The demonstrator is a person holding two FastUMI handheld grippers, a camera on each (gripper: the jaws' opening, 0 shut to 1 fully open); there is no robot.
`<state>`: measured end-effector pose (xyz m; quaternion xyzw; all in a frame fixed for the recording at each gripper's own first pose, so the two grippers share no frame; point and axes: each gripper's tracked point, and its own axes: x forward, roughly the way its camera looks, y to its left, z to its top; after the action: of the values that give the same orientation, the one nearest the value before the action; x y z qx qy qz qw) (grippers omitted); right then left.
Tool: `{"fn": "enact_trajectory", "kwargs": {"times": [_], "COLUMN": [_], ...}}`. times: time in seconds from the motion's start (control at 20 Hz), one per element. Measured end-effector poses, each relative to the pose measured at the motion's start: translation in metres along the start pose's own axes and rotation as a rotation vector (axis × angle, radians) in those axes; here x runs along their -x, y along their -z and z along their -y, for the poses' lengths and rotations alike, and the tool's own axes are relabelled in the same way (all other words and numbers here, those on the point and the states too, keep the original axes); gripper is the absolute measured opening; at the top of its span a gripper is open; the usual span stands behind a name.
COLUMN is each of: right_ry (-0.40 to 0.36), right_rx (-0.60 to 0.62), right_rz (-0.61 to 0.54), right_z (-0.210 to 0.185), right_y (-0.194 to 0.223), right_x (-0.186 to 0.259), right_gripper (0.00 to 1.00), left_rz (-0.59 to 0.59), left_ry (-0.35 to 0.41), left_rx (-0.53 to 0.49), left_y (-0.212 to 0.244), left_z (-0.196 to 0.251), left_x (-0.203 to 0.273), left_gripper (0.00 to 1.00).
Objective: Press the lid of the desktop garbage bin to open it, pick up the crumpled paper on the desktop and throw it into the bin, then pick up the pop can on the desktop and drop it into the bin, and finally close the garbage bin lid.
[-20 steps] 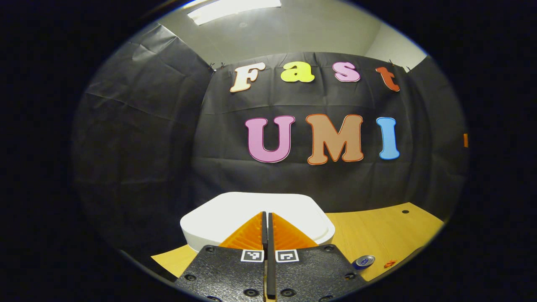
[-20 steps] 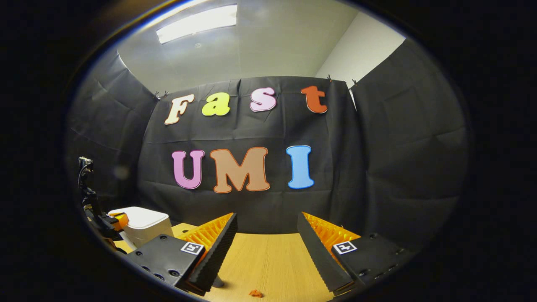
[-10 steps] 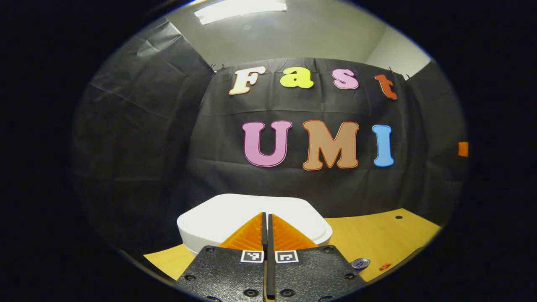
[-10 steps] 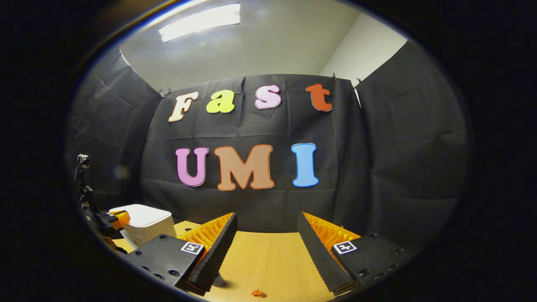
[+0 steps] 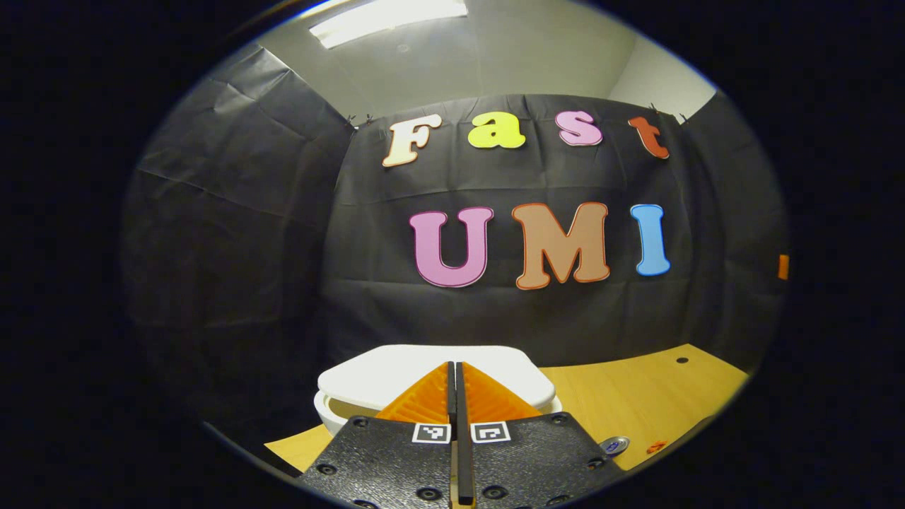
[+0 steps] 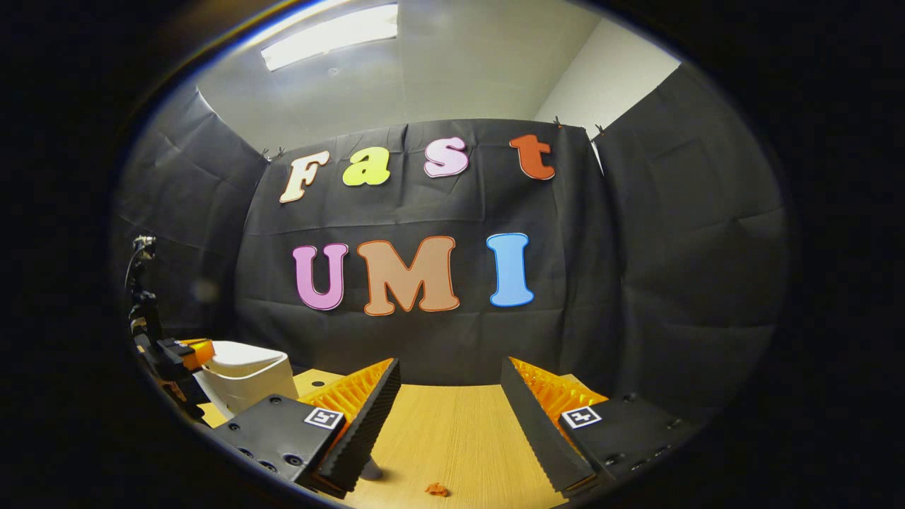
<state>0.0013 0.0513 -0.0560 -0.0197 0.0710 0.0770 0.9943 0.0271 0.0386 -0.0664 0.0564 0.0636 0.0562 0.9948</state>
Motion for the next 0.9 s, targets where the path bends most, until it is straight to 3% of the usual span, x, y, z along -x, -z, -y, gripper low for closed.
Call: {"fn": "enact_trajectory", "kwargs": {"times": [0.05, 0.1, 0.3, 0.55, 0.65, 0.85, 0.9], "right_ry": [0.001, 0.002, -0.001, -0.031, -0.043, -0.08, -0.091], "right_rx": [-0.004, -0.006, -0.013, -0.024, -0.025, -0.042, -0.045], "right_rz": [-0.001, 0.0, -0.007, -0.033, -0.037, -0.06, -0.069], "right_z": [0.001, 0.003, 0.006, 0.004, 0.004, 0.001, 0.001], "right_y": [0.001, 0.001, 0.005, 0.017, 0.023, 0.04, 0.046], "right_x": [0.0, 0.0, 0.0, 0.001, 0.0, -0.004, -0.005], "right_gripper": [0.96, 0.96, 0.95, 0.96, 0.96, 0.96, 0.96], "left_rz": [0.025, 0.048, 0.127, 0.154, 0.149, 0.118, 0.122], "left_ry": [-0.006, -0.011, -0.034, -0.084, -0.077, -0.076, -0.084], "left_rx": [0.004, 0.002, -0.001, 0.01, 0.023, -0.002, -0.015], "left_y": [-0.014, -0.025, -0.067, -0.08, -0.078, -0.065, -0.067], "left_z": [-0.001, -0.002, -0.007, -0.016, -0.013, -0.01, -0.011], "left_x": [-0.001, -0.001, 0.006, 0.023, 0.031, 0.04, 0.043], "left_gripper": [0.04, 0.0, 0.0, 0.05, 0.15, 0.97, 0.89]}}
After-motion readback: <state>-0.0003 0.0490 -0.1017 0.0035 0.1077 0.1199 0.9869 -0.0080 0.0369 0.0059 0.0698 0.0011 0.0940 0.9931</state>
